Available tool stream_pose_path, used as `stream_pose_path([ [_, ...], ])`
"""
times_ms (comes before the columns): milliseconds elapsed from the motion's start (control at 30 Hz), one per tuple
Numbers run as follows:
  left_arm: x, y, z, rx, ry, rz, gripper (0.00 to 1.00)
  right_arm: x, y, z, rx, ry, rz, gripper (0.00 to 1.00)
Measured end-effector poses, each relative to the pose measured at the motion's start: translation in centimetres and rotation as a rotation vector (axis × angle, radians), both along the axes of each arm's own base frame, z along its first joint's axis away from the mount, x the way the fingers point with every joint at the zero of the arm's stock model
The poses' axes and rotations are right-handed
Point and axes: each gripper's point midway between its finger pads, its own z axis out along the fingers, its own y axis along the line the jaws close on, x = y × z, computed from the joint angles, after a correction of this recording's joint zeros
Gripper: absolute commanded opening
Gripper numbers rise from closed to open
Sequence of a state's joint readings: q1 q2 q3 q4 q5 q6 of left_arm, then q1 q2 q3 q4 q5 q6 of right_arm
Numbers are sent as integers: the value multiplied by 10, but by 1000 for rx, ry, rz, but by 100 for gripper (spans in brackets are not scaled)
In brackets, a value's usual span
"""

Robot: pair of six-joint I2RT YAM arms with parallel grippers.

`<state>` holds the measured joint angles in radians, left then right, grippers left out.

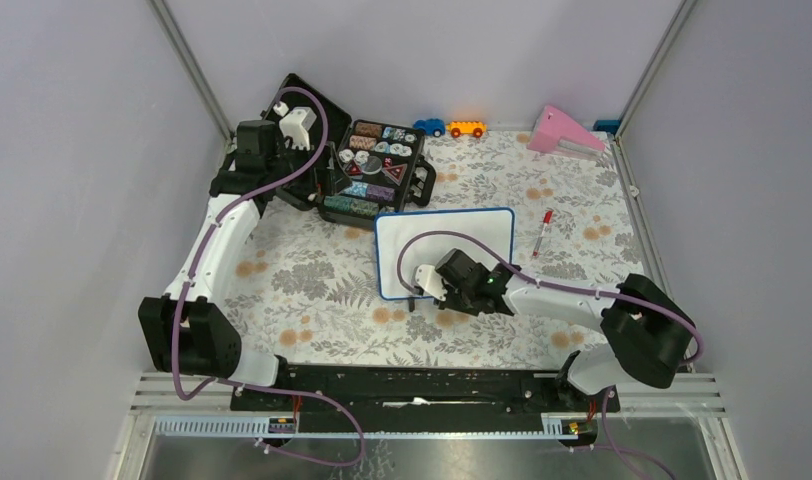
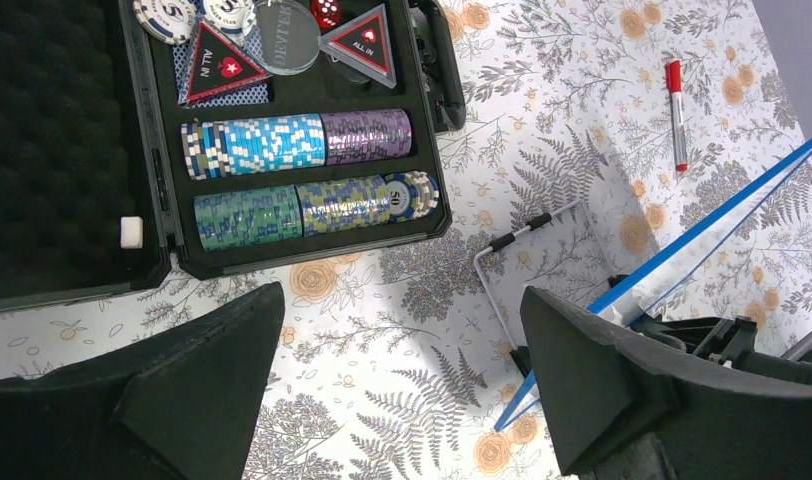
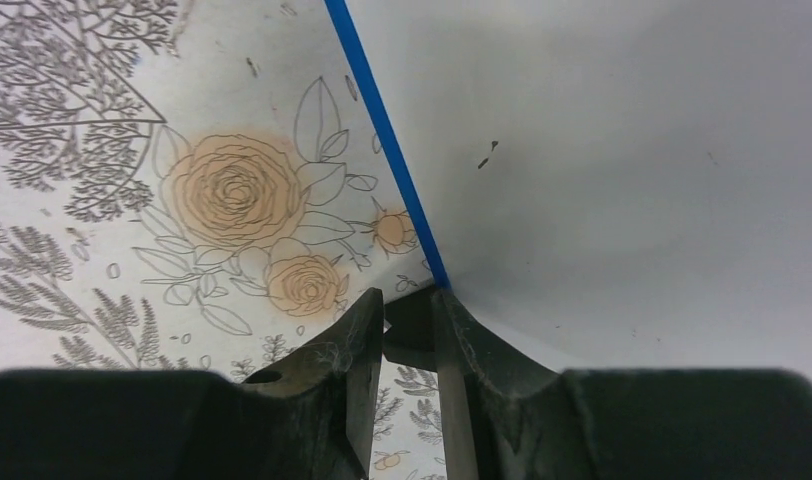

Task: Write a sentence on the whiteboard
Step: Adjust the whiteboard at the center of the board, then pick up the whiteboard marker from the center of the board.

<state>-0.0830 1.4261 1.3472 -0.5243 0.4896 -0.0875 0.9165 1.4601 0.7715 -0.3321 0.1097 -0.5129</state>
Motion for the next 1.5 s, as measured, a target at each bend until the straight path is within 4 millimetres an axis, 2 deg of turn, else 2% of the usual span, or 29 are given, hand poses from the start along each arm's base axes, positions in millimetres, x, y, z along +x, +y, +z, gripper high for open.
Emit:
stream_pose_path([
  [167, 0, 0, 0, 0, 2, 0, 99, 6, -7, -5, -33, -57, 10, 32],
  [333, 0, 0, -2, 1, 6, 0, 99, 4, -28, -16, -99, -88, 20, 33],
  [500, 2, 0, -7, 1, 22, -1, 99, 11, -37, -11, -97, -112, 6, 34],
  [633, 2, -1, -11, 1, 32, -4, 99, 25, -50, -7, -94, -126, -41, 35],
  [733, 2, -1, -12, -1, 35, -6, 99, 33, -60, -7, -95, -134, -75, 40],
  [933, 1, -4, -11, -11, 36, -20, 99, 25, -58, 5, -33, -95, -67, 49],
  [1000, 1, -5, -11, -15, 37, -25, 99, 17, -53, 13, 8, -18, -63, 51],
  [1067, 1, -5, -11, -16, 38, -27, 99, 11, -43, 30, 64, 52, -54, 53],
  [1167, 1, -6, -14, -19, 47, -32, 99, -2, -22, 70, 182, 128, -18, 58],
  [1267, 2, -8, -19, -24, 63, -39, 99, -11, -13, 110, 297, 155, -17, 61],
  [1300, 2, -8, -20, -27, 67, -42, 99, -11, -15, 123, 335, 154, -39, 61],
  [1367, 3, -9, -23, -31, 76, -44, 99, -3, -28, 135, 373, 146, -109, 61],
  [1433, 2, -10, -23, -36, 82, -47, 99, 14, -50, 141, 409, 146, -231, 61],
  [1500, 2, -11, -23, -42, 83, -50, 99, 42, -83, 143, 446, 146, -403, 62],
])
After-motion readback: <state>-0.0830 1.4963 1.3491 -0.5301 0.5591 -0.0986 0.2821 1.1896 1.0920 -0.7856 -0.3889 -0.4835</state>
